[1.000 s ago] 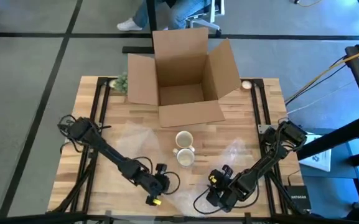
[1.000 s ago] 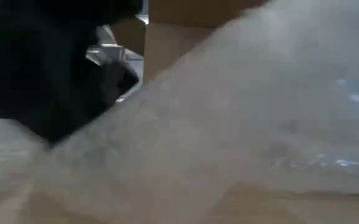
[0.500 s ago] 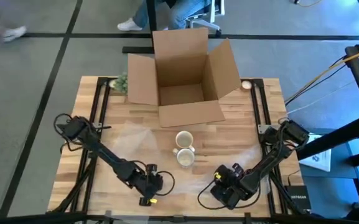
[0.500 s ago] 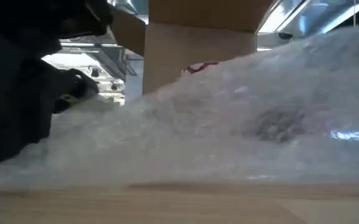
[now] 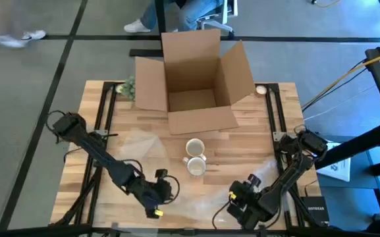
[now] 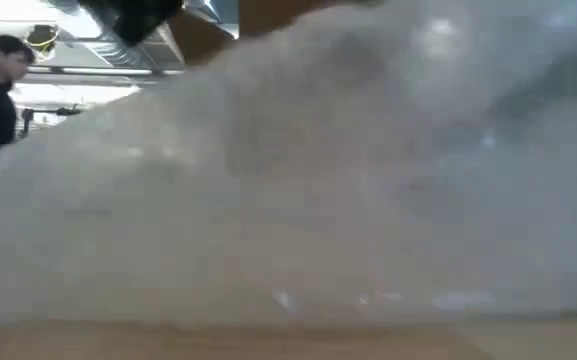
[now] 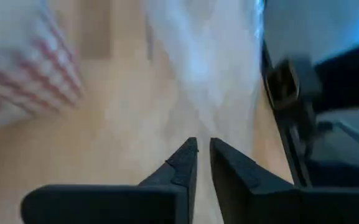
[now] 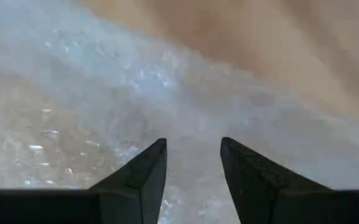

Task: Wrap mug
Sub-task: Wrap the red mug with transparent bubble wrap

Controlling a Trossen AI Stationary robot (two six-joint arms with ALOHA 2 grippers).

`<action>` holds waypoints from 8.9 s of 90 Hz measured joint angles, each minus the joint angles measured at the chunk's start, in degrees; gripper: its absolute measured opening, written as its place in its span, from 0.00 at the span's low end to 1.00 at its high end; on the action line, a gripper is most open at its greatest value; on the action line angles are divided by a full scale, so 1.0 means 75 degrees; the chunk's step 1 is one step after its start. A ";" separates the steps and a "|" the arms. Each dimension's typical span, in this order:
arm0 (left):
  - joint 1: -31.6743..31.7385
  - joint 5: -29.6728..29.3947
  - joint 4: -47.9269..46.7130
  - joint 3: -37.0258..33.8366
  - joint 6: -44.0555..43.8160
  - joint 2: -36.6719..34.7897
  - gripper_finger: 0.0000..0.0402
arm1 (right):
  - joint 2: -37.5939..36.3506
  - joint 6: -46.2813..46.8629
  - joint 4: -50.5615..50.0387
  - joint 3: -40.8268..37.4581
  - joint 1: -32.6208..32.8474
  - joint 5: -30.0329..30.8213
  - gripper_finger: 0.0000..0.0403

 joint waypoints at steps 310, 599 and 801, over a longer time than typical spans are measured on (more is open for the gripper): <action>0.1787 -0.0235 -0.0824 -0.0580 -0.0099 0.1735 0.02 | 0.0691 -0.2034 0.4415 -0.0958 -0.0314 -0.0630 0.35; 0.2118 -0.1129 -0.2572 -0.0987 -0.0441 0.0202 0.00 | 0.1133 -0.1540 0.3408 0.0086 0.0289 -0.0510 0.35; 0.0760 -0.1166 -0.4789 -0.0004 -0.1111 -0.2368 0.37 | -0.1183 -0.3078 0.0426 0.1033 -0.3086 0.0834 0.57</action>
